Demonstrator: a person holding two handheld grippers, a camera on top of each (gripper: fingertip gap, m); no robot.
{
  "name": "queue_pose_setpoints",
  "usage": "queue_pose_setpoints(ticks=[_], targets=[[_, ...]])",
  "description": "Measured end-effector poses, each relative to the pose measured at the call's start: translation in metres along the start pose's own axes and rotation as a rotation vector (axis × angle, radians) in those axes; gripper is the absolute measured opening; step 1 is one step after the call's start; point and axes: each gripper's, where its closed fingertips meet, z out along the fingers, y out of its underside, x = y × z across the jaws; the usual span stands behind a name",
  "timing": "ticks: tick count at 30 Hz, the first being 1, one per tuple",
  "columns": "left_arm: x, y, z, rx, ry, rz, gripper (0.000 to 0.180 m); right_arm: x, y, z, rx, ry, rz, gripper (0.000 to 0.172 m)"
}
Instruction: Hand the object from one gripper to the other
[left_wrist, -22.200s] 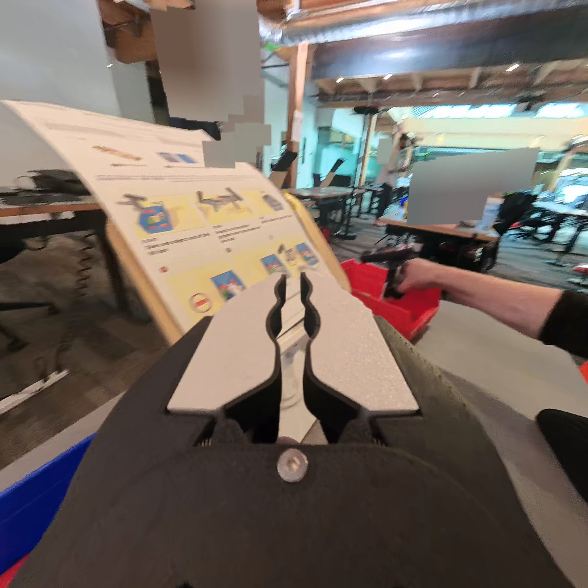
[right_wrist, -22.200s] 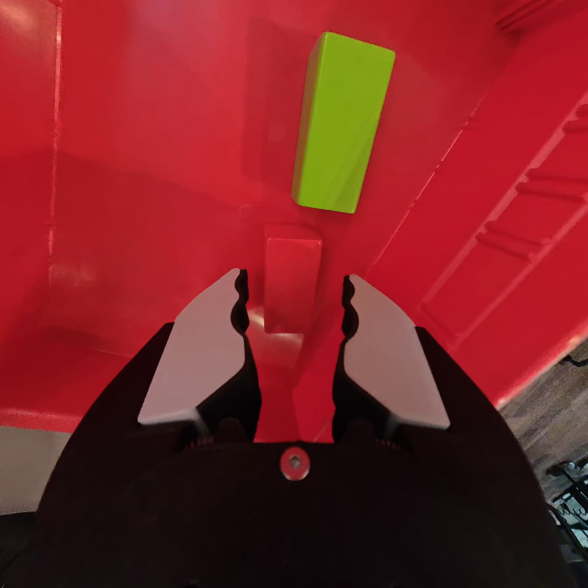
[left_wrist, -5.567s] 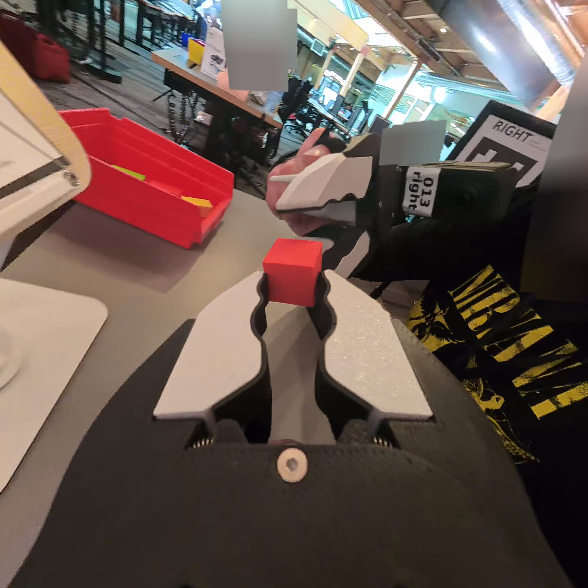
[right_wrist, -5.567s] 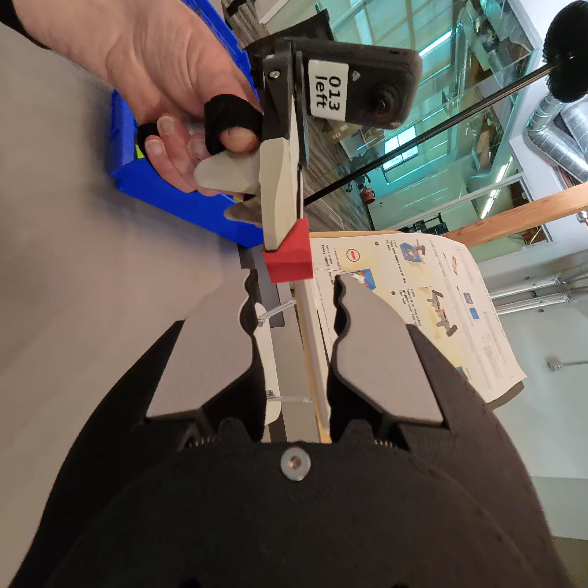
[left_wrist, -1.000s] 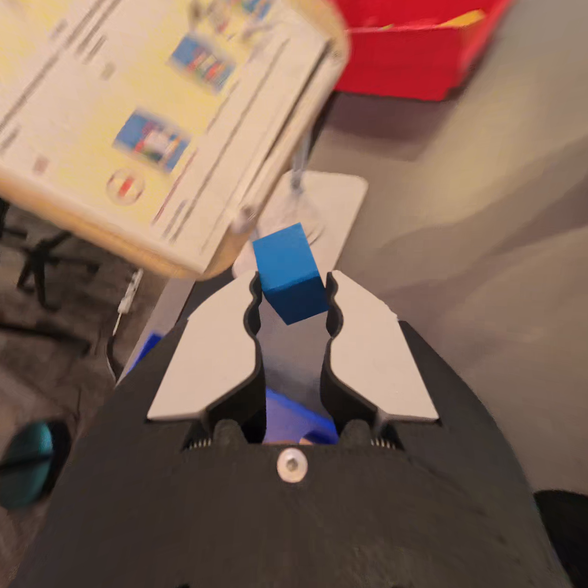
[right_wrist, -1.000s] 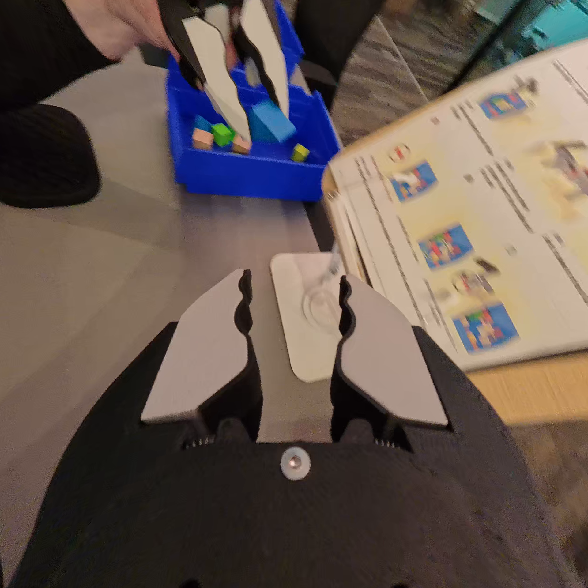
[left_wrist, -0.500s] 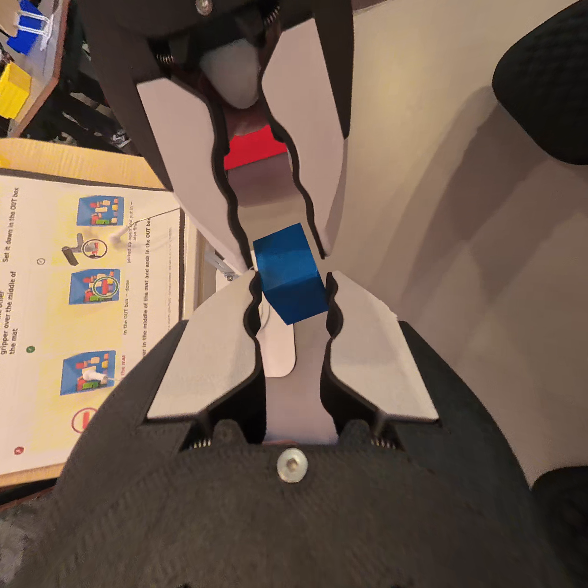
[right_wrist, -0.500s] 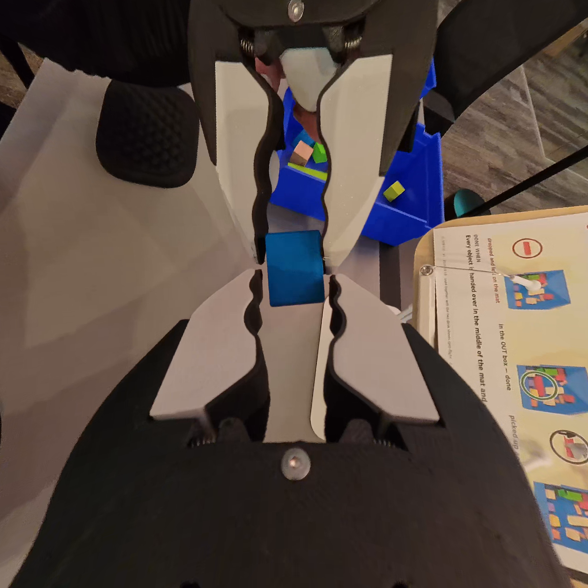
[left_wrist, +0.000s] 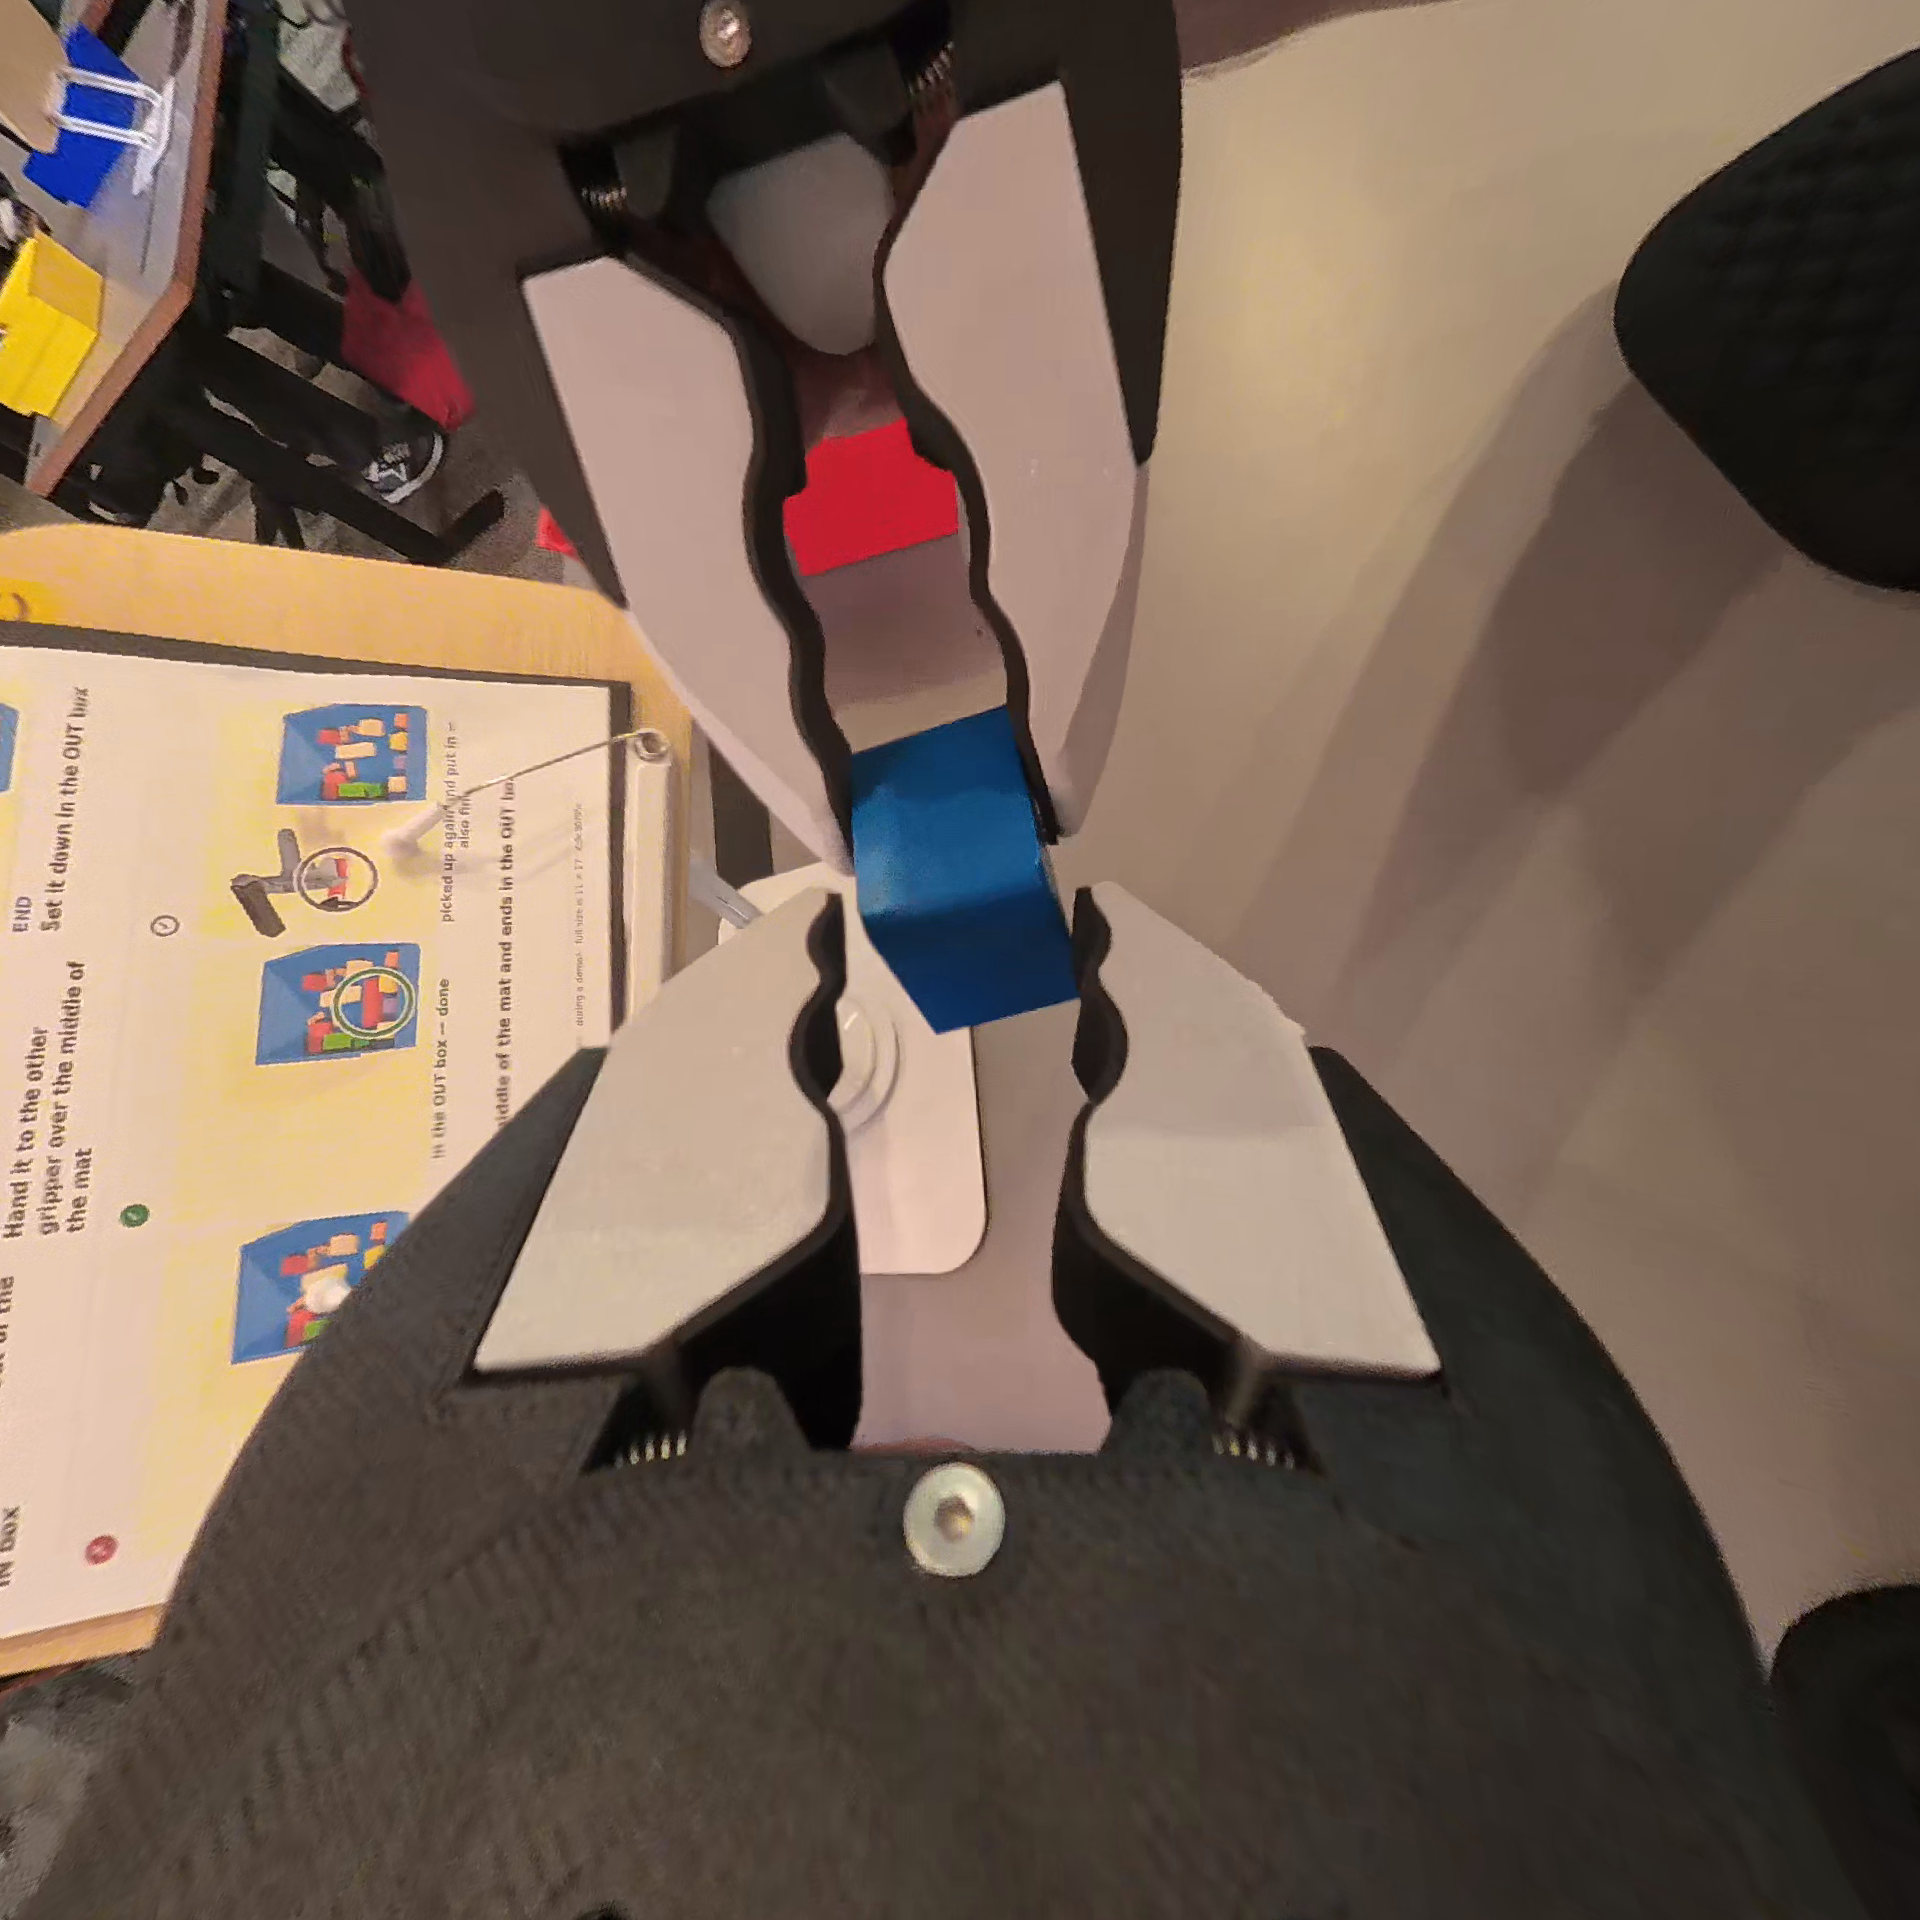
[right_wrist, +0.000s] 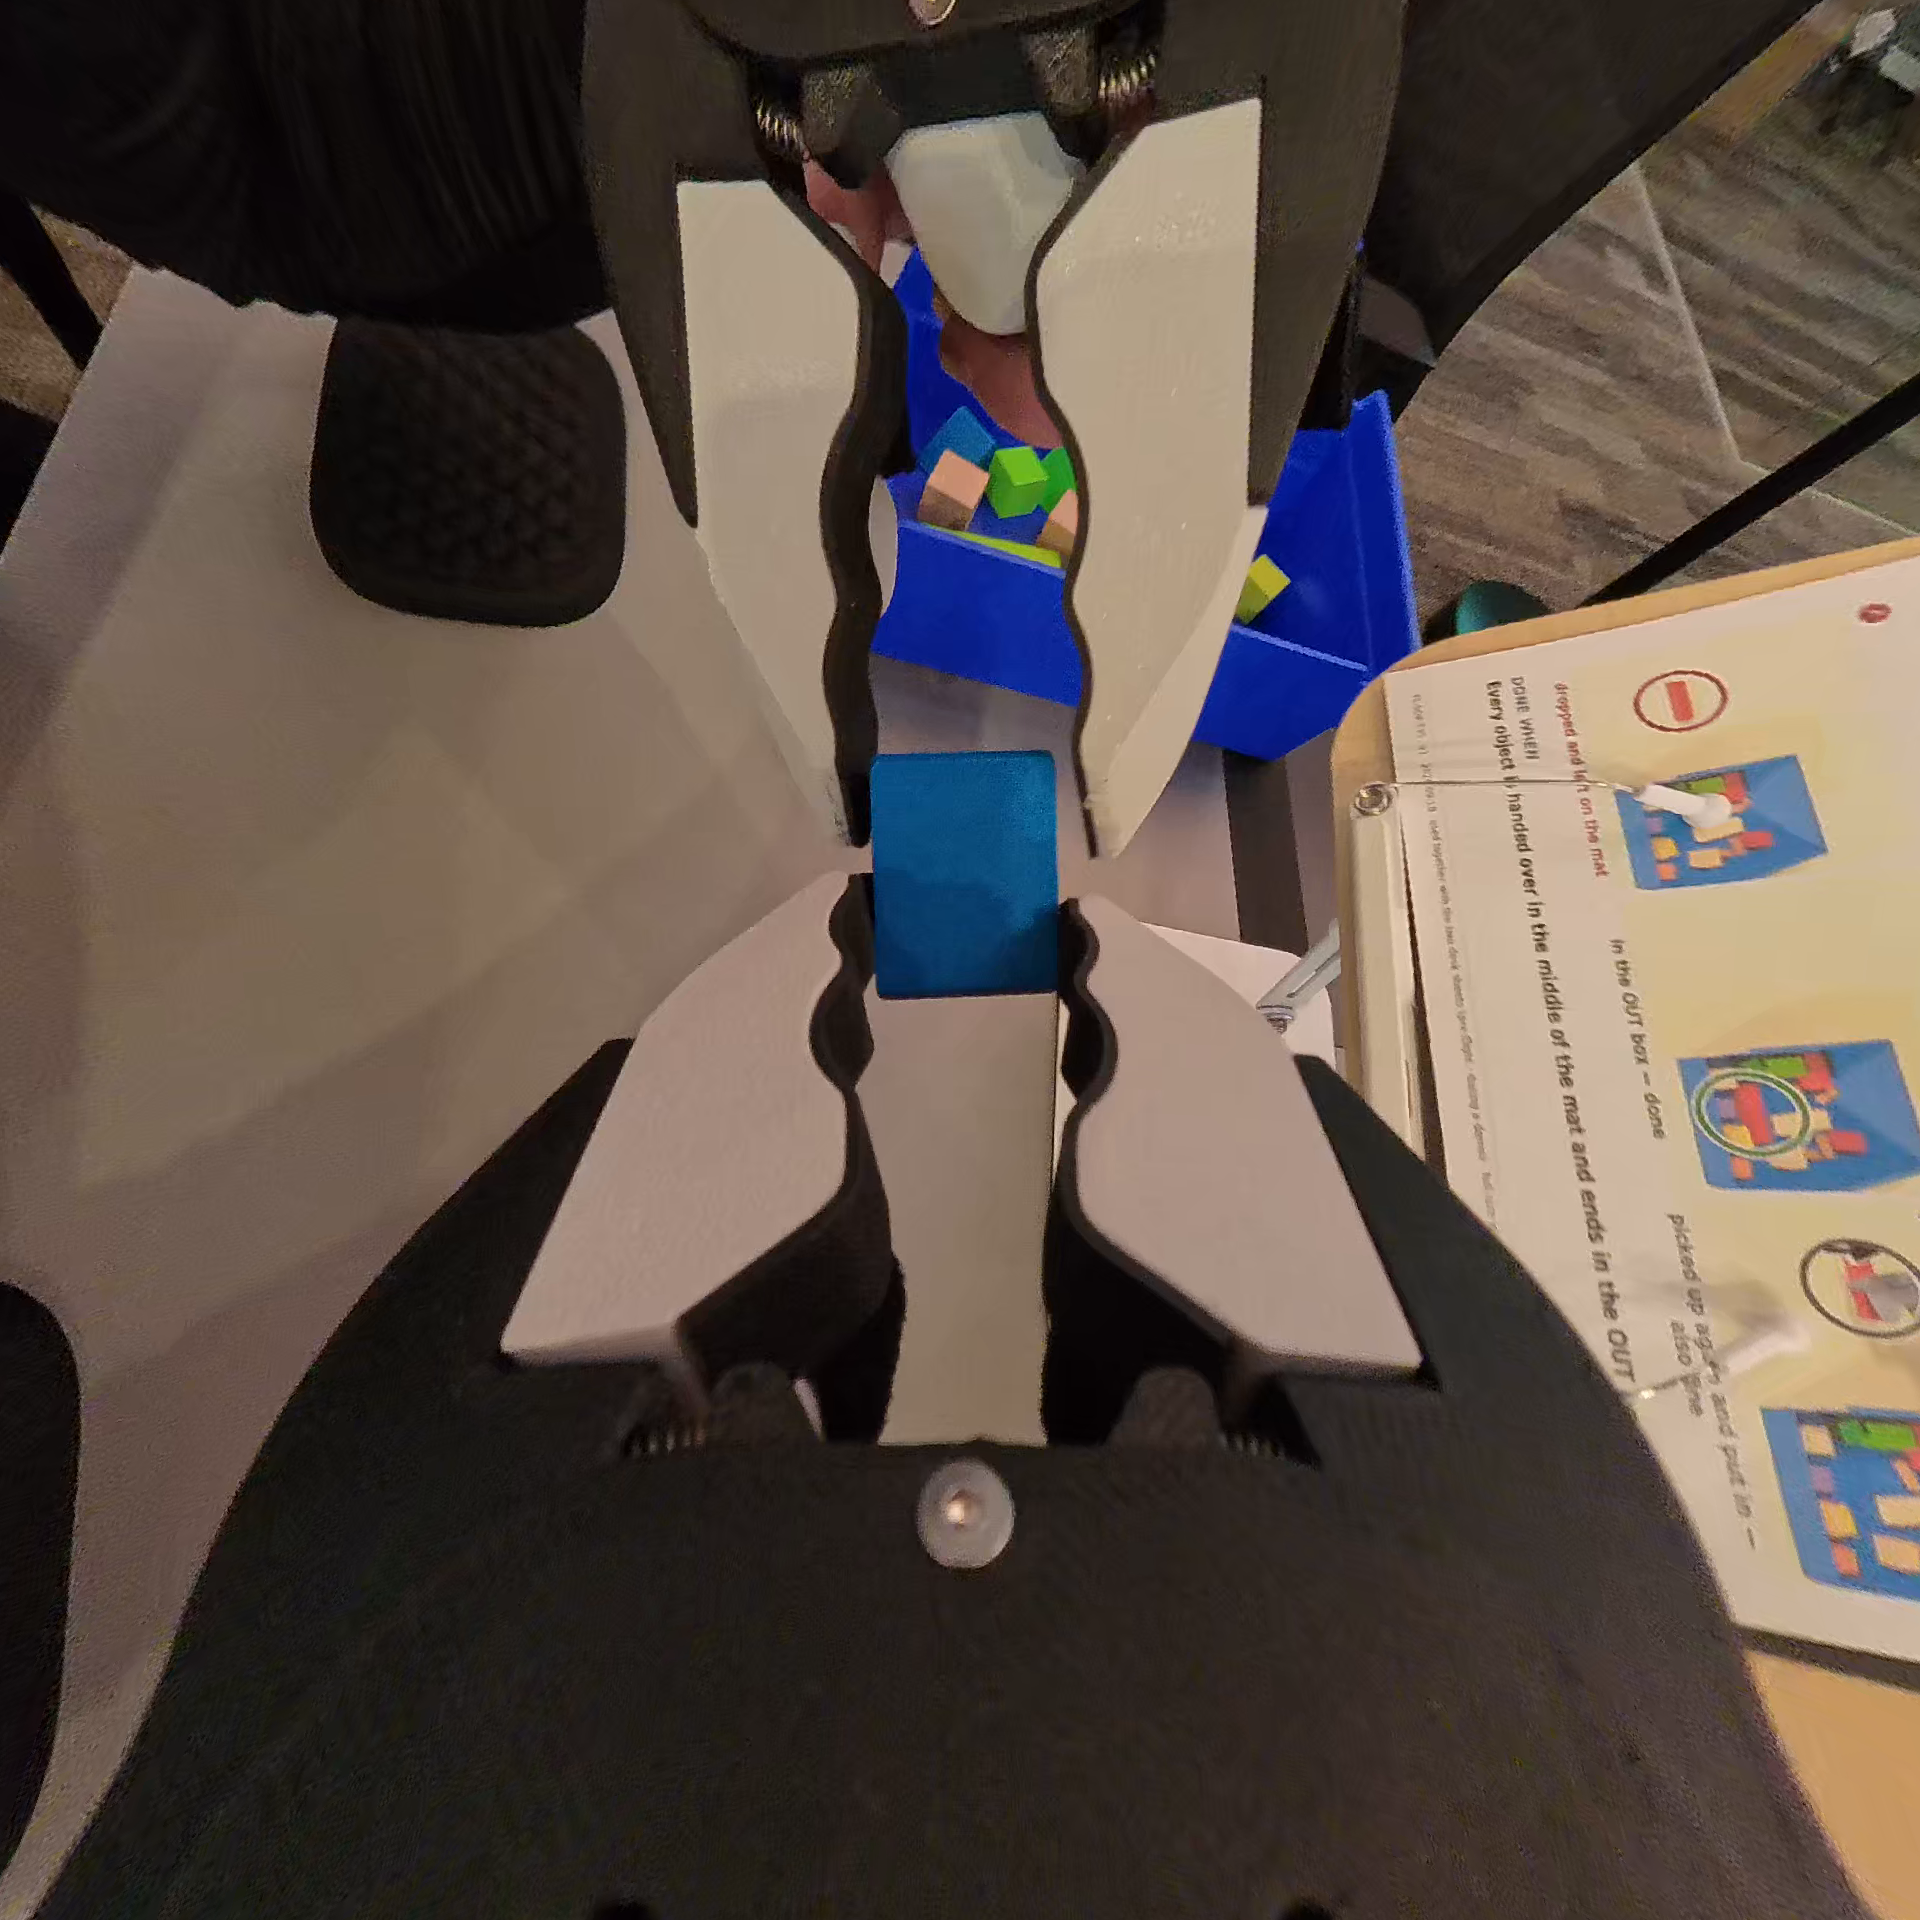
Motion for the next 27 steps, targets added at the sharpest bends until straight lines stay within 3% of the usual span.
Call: queue_pose_setpoints(ticks=[8, 12, 16, 22, 27], targets=[[-0.032, -0.001, -0.030, 0.102, -0.166, -0.110, 0.042, 0.030, 0.036, -0.078, 0.060, 0.174, 0.190, 0.032], [-0.041, 0.020, -0.038, 0.115, -0.240, -0.178, 0.038, 0.056, 0.099, -0.136, -0.024, 0.346, 0.353, 0.031], [-0.048, 0.043, -0.040, 0.145, -0.276, -0.268, 0.035, 0.067, 0.192, -0.176, -0.188, 0.442, 0.556, 0.032], [-0.054, 0.058, -0.041, 0.146, -0.299, -0.298, 0.034, 0.037, 0.312, -0.173, -0.481, 0.363, 0.802, 0.031], [-0.056, 0.061, -0.042, 0.152, -0.307, -0.305, 0.033, 0.023, 0.365, -0.158, -0.579, 0.318, 0.903, 0.031]])
